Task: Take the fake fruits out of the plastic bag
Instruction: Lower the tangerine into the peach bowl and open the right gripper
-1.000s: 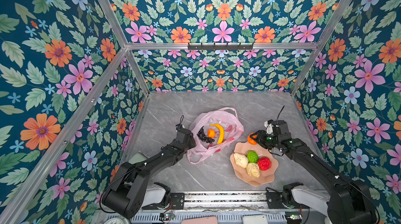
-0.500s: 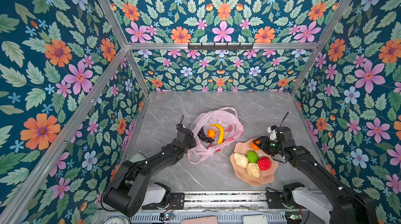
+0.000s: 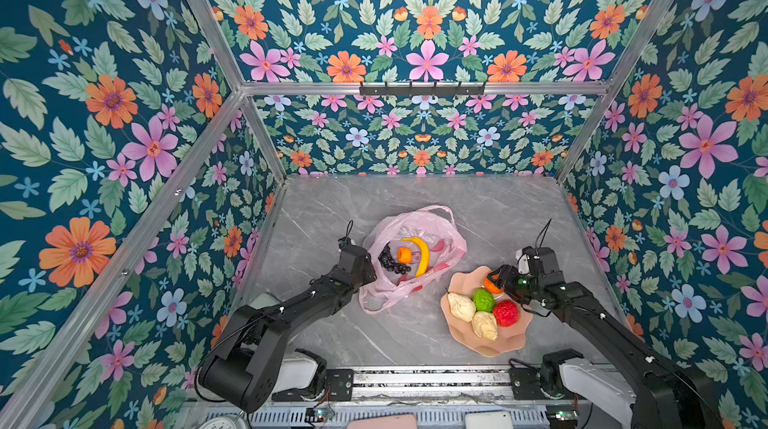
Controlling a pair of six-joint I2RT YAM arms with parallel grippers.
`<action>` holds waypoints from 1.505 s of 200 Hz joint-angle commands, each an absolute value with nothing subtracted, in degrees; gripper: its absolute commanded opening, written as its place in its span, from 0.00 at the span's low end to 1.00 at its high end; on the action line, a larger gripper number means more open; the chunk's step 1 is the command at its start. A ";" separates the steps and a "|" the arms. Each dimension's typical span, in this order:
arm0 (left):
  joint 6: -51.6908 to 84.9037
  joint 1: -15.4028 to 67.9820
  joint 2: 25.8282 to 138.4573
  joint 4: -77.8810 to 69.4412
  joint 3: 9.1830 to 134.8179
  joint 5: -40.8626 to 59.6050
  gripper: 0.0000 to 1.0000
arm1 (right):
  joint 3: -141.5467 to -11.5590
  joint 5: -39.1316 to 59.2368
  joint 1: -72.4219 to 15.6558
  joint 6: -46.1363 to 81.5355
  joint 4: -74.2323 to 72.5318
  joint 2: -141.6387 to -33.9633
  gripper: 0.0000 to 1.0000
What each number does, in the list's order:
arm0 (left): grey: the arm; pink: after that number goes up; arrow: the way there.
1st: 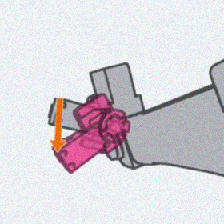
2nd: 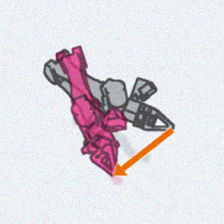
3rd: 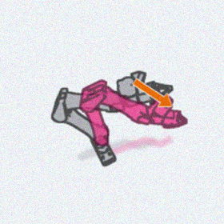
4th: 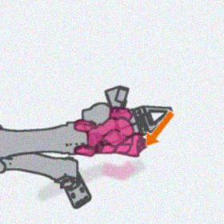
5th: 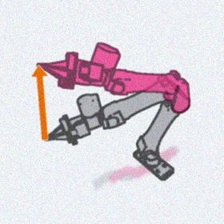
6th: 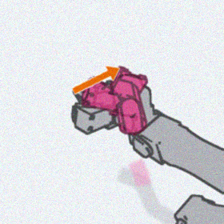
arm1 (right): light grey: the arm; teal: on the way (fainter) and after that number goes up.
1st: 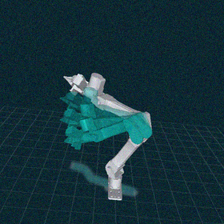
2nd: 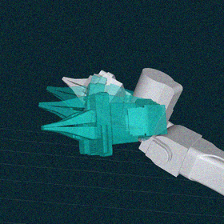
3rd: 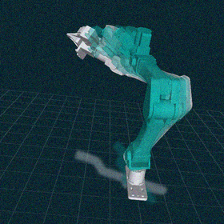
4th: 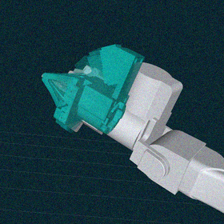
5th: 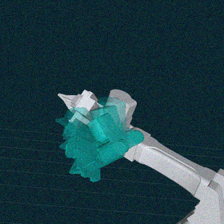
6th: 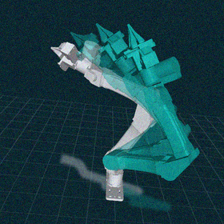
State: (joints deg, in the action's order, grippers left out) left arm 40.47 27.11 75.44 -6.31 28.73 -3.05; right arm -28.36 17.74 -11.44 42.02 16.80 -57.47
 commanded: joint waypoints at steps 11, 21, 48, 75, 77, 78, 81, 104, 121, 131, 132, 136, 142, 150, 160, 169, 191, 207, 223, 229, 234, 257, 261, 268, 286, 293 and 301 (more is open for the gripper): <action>40.64 27.03 75.50 -7.12 29.27 -2.90 0.00 | -29.15 14.37 -11.43 42.98 20.28 -56.73 0.66; 40.59 27.05 75.41 -7.13 29.28 -2.97 0.00 | -29.46 13.87 -11.43 42.88 21.29 -56.64 0.66; 40.45 27.03 75.65 -7.20 29.39 -3.00 0.00 | -30.25 12.92 -11.44 42.75 23.81 -55.80 0.67; 40.52 27.06 76.05 -7.29 29.39 -2.80 0.00 | -30.78 12.42 -11.43 42.89 25.47 -54.77 0.67; 40.47 27.07 76.07 -7.29 29.43 -2.81 0.00 | -30.88 12.33 -11.49 42.89 25.68 -54.76 0.67; 40.50 27.07 76.09 -7.29 29.44 -2.81 0.00 | -30.95 12.32 -11.42 42.85 25.72 -54.76 0.67; 40.51 27.07 76.07 -7.29 29.49 -2.77 0.00 | -31.08 12.23 -11.42 42.78 26.09 -54.64 0.67; 40.43 27.06 75.97 -7.29 29.44 -2.81 0.00 | -32.23 11.20 -11.44 42.34 28.88 -53.58 0.67; 40.43 27.08 76.09 -7.37 29.27 -2.87 0.00 | -33.21 9.77 -11.44 41.67 30.90 -52.34 0.66; 40.50 27.07 76.06 -7.51 29.23 -2.86 0.00 | -33.81 9.11 -11.44 41.23 31.90 -51.82 0.66; 40.51 27.07 76.04 -7.54 29.20 -2.84 0.00 | -33.87 9.08 -11.43 41.23 31.99 -51.75 0.65; 40.52 27.07 76.13 -7.56 29.20 -2.82 0.00 | -34.15 8.91 -11.38 41.00 32.23 -51.62 0.65; 40.52 27.05 76.20 -7.56 29.10 -2.81 0.00 | -34.55 8.60 -11.47 40.58 32.66 -51.43 0.65; 40.60 27.07 76.20 -7.65 29.07 -2.79 0.00 | -35.04 8.32 -11.50 40.28 33.29 -51.47 0.64; 40.60 27.07 76.16 -7.65 29.09 -2.81 0.00 | -35.33 8.71 -11.47 40.08 33.49 -51.55 0.62; 40.61 27.07 76.20 -7.65 29.09 -2.81 0.00 | -35.33 9.48 -11.43 40.07 33.36 -51.52 0.61; 40.61 27.07 76.20 -7.65 29.07 -2.81 0.00 | -34.35 11.27 -11.43 40.75 32.33 -51.88 0.57; 40.61 27.07 76.36 -7.73 29.09 -2.73 0.00 | -33.13 12.92 -11.44 41.54 30.83 -52.13 0.55; 40.56 27.07 76.47 -7.82 29.09 -2.64 0.00 | -32.14 14.27 -11.51 42.21 29.37 -52.79 0.52; 40.54 27.07 76.51 -7.87 29.13 -2.64 0.00 | -32.00 14.49 -11.53 42.35 29.05 -53.18 0.51; 40.58 27.07 76.62 -7.91 29.16 -2.55 0.00 | -31.91 14.63 -11.54 42.36 28.92 -53.55 0.50; 40.69 27.06 76.67 -7.91 29.19 -2.55 0.00 | -31.95 15.31 -11.68 42.23 28.71 -55.30 0.46; 40.69 27.00 76.62 -7.91 29.18 -2.55 0.00 | -31.99 15.30 -11.61 42.23 28.61 -55.41 0.46; 40.69 27.07 76.62 -7.91 29.19 -2.55 0.00 | -32.07 15.29 -11.67 42.19 28.57 -55.46 0.45; 40.69 27.07 76.71 -7.92 29.18 -2.55 0.00 | -32.50 14.86 -11.70 41.93 28.83 -55.51 0.46; 40.67 27.07 76.73 -7.98 29.20 -2.55 0.00 | -32.67 14.77 -11.70 41.77 28.90 -55.55 0.46; 40.69 27.07 76.75 -8.00 29.19 -2.55 0.00 | -32.93 14.60 -11.69 41.60 29.18 -55.64 0.46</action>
